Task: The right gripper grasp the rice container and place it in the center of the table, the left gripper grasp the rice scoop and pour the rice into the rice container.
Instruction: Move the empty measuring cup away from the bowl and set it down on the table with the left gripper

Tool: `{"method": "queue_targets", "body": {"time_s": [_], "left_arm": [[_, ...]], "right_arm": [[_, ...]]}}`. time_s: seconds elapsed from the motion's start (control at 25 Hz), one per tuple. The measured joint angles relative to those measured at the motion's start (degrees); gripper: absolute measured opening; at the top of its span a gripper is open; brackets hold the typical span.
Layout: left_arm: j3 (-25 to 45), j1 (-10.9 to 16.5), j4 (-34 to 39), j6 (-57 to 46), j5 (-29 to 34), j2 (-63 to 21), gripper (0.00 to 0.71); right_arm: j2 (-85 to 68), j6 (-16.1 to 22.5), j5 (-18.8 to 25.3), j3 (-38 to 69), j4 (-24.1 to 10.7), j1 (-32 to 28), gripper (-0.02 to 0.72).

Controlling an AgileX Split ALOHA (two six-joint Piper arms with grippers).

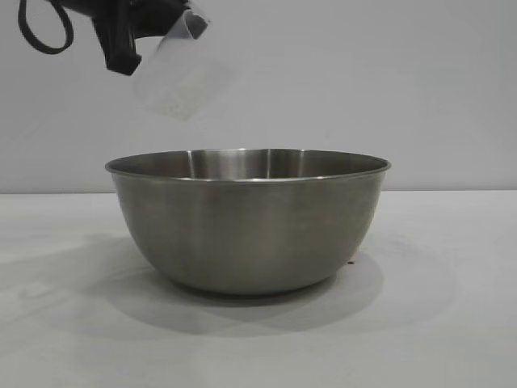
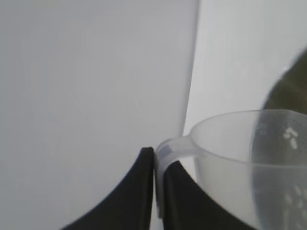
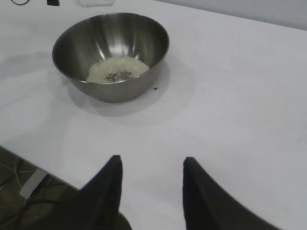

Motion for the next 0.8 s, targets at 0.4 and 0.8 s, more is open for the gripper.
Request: {"method": "queue_targets", "body": {"time_s": [0.4, 0.8], "left_arm": [[12.76, 2.29, -18.43, 2.13, -15.77, 13.99, 0.0], [14.57, 2.38, -19.18, 3.86, -16.43, 20.21, 0.049]], "right_arm": [[0.0, 0.03, 0.0, 0.0, 0.0, 0.0, 0.251], [0.0, 0.15, 0.0, 0.0, 0.0, 0.0, 0.251]]}}
